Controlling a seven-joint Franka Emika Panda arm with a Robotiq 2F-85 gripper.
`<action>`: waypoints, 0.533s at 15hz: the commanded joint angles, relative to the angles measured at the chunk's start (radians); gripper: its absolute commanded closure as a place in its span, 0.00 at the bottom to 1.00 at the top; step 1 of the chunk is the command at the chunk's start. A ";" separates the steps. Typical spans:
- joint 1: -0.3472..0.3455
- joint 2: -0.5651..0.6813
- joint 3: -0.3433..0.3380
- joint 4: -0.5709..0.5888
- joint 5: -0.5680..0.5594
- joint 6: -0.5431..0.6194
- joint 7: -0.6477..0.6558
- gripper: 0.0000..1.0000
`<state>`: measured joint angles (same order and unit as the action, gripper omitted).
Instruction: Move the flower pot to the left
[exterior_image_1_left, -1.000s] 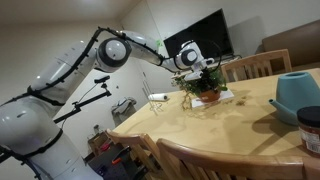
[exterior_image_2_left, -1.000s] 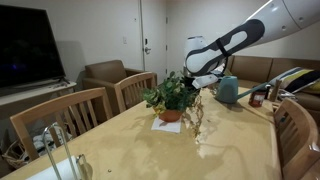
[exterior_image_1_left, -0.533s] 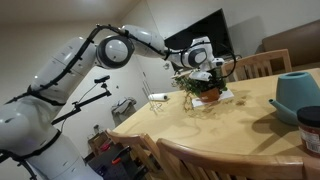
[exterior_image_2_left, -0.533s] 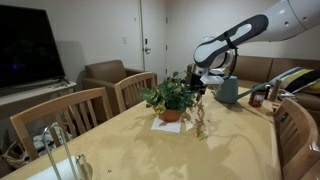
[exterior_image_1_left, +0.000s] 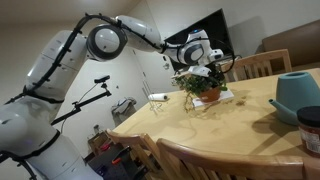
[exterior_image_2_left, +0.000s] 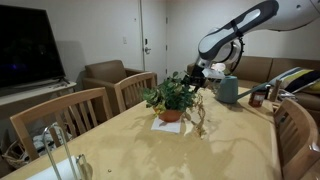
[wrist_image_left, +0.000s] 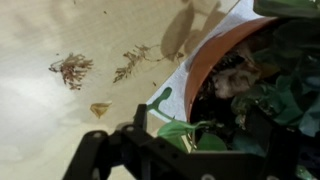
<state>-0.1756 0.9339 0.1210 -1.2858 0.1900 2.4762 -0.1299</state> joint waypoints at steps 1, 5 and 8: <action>-0.023 -0.149 0.021 -0.226 0.039 0.168 -0.041 0.00; 0.008 -0.216 -0.042 -0.359 0.016 0.365 0.048 0.00; 0.029 -0.249 -0.114 -0.431 0.009 0.470 0.140 0.00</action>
<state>-0.1700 0.7652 0.0683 -1.5924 0.2026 2.8581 -0.0697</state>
